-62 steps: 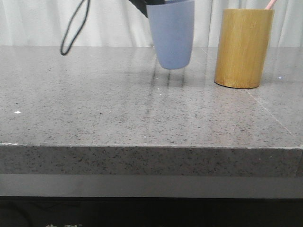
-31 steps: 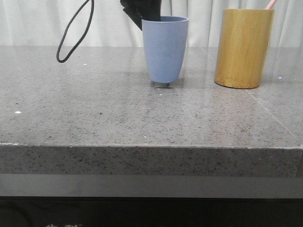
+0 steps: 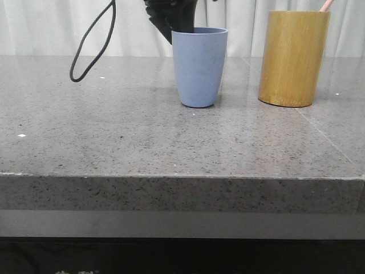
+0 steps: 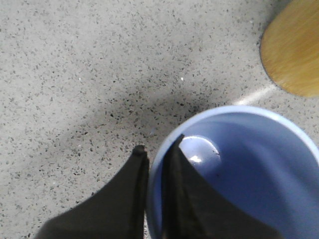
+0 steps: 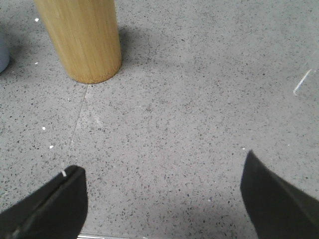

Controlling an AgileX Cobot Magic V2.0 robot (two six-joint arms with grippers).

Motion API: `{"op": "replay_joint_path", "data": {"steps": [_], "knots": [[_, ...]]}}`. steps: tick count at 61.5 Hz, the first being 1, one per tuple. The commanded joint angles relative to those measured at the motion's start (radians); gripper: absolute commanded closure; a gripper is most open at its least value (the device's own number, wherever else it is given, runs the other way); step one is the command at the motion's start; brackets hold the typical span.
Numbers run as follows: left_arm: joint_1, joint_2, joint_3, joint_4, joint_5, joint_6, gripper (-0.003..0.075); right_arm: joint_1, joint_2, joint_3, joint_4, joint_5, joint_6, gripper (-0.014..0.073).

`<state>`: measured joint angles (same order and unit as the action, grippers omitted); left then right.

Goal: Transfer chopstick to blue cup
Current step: 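Open the left gripper and lift it away from the blue cup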

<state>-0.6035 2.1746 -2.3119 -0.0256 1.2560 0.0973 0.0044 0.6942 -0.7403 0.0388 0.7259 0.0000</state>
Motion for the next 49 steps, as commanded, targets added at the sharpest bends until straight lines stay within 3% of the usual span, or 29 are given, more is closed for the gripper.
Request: {"op": "replay_joint_path", "data": {"steps": [1, 6, 11, 49], "knots": [[-0.006, -0.06, -0.035, -0.022, -0.034, -0.011, 0.0573, -0.003, 0.002, -0.032, 0.007, -0.063, -0.012, -0.0038], [-0.006, -0.06, -0.035, -0.033, -0.039, -0.011, 0.0474, -0.003, 0.002, -0.032, 0.015, -0.061, -0.012, -0.0038], [-0.006, -0.06, -0.035, -0.035, -0.043, -0.011, 0.0428, -0.003, 0.002, -0.032, 0.033, -0.06, -0.012, -0.0038], [0.004, -0.287, -0.001, -0.063, -0.046, -0.011, 0.0426, -0.002, 0.028, -0.109, 0.096, -0.055, -0.033, -0.0038]]}}
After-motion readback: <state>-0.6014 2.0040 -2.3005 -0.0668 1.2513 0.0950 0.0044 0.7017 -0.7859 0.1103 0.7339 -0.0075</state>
